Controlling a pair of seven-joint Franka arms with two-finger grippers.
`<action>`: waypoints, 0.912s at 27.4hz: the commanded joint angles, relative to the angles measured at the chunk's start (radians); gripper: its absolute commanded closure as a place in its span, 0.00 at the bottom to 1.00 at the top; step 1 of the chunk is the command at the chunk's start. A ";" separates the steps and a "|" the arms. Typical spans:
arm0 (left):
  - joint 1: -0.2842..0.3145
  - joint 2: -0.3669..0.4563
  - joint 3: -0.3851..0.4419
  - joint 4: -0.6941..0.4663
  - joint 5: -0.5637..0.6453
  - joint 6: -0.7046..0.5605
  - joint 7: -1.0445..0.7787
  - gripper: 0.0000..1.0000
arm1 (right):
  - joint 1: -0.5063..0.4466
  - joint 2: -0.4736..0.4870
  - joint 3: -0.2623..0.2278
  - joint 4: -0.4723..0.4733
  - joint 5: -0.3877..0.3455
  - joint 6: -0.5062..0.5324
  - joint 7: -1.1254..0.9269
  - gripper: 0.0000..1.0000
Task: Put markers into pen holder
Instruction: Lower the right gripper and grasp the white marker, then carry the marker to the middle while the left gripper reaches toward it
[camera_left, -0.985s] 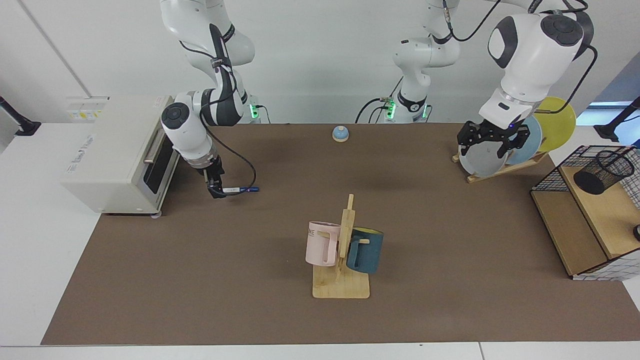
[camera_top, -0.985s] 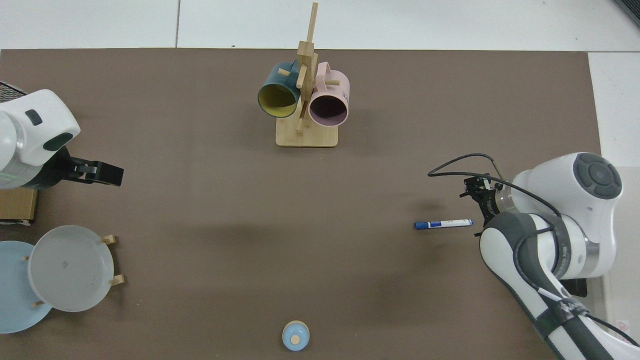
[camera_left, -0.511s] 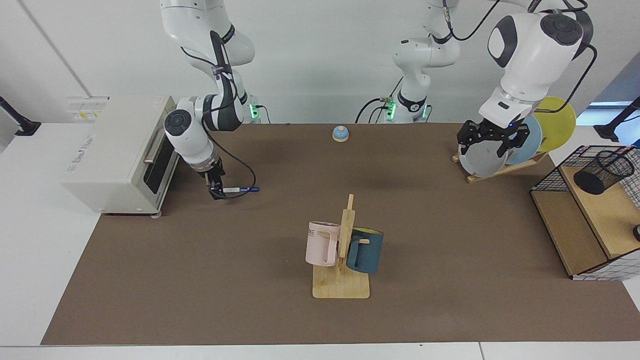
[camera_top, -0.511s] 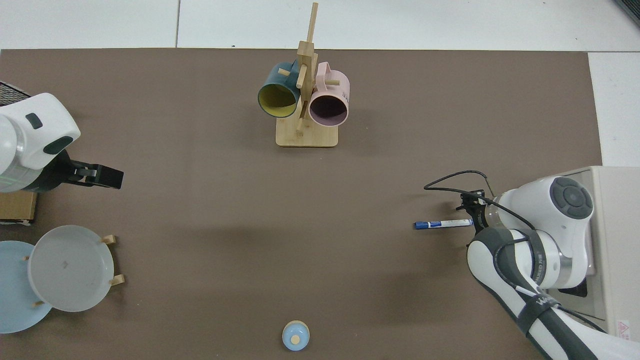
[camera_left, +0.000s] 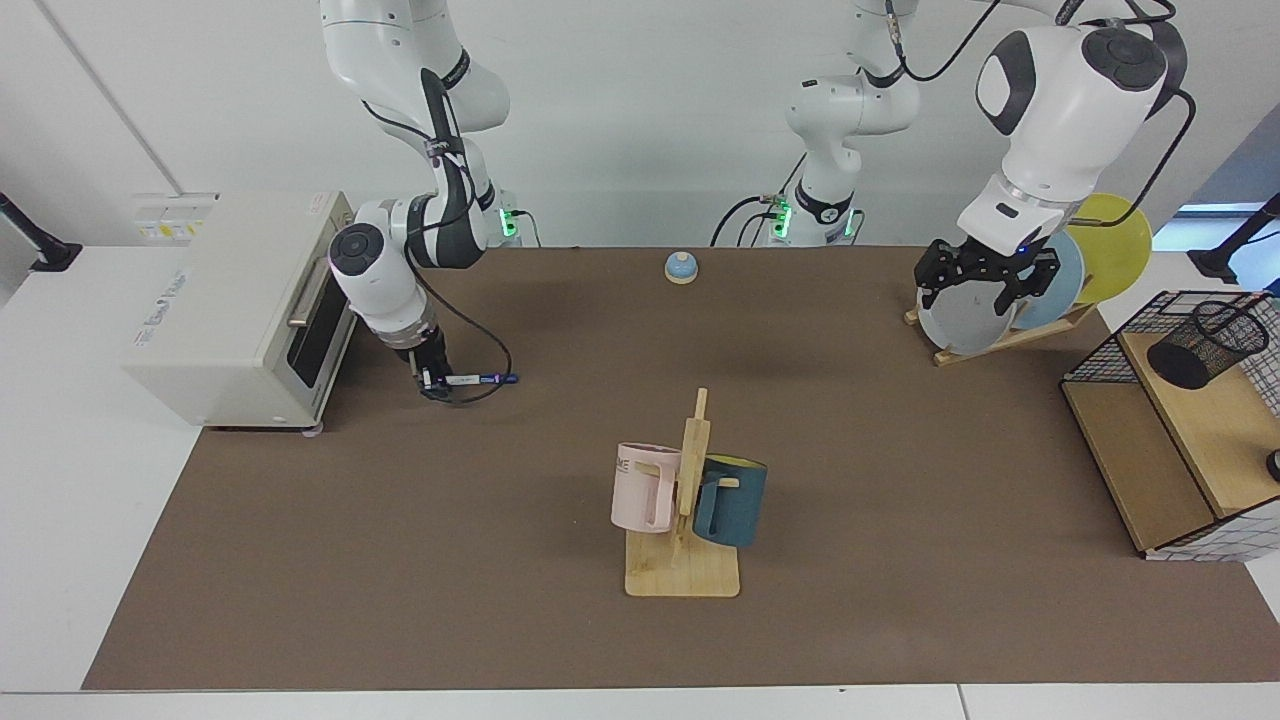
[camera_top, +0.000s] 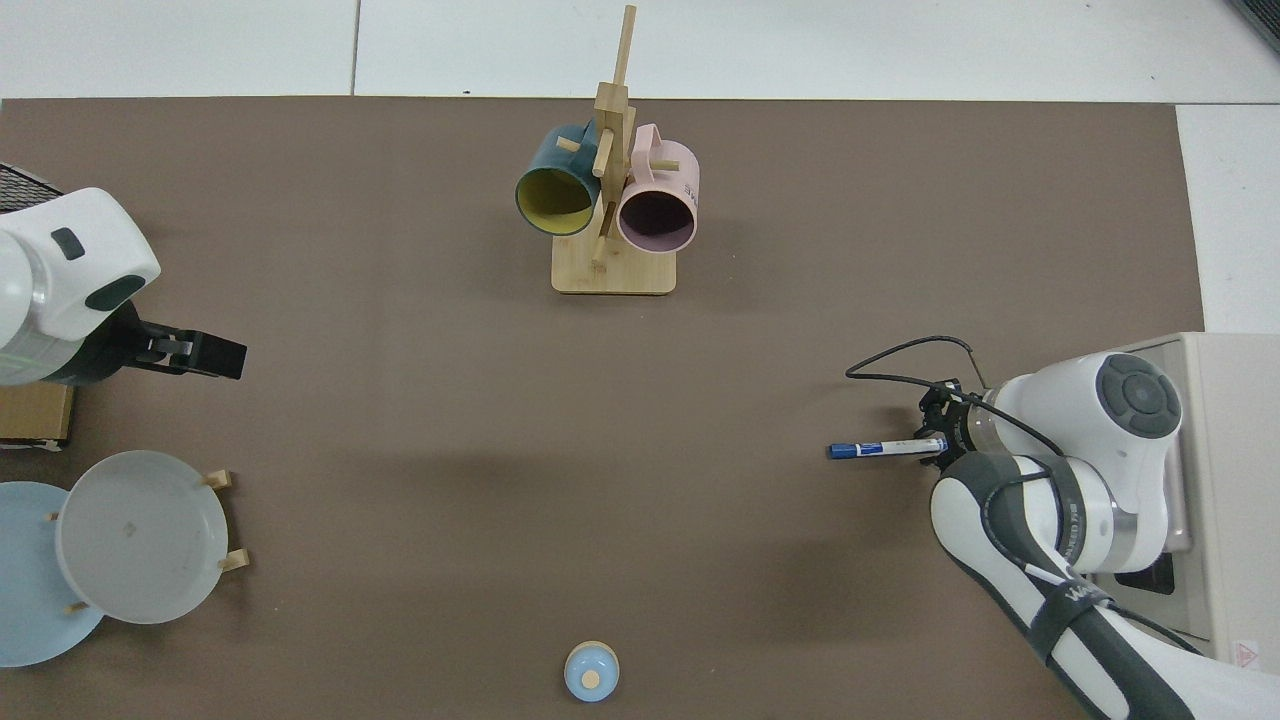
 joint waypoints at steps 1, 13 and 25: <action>-0.004 -0.031 0.011 -0.039 -0.019 0.009 0.019 0.03 | -0.004 0.003 0.005 0.011 0.013 -0.037 -0.036 1.00; -0.007 -0.033 0.009 -0.034 -0.017 -0.033 0.027 0.21 | 0.042 -0.047 0.024 0.143 0.099 -0.214 -0.034 1.00; -0.008 -0.030 0.003 -0.033 -0.017 -0.022 0.111 0.16 | 0.137 -0.081 0.025 0.286 0.378 -0.304 -0.020 1.00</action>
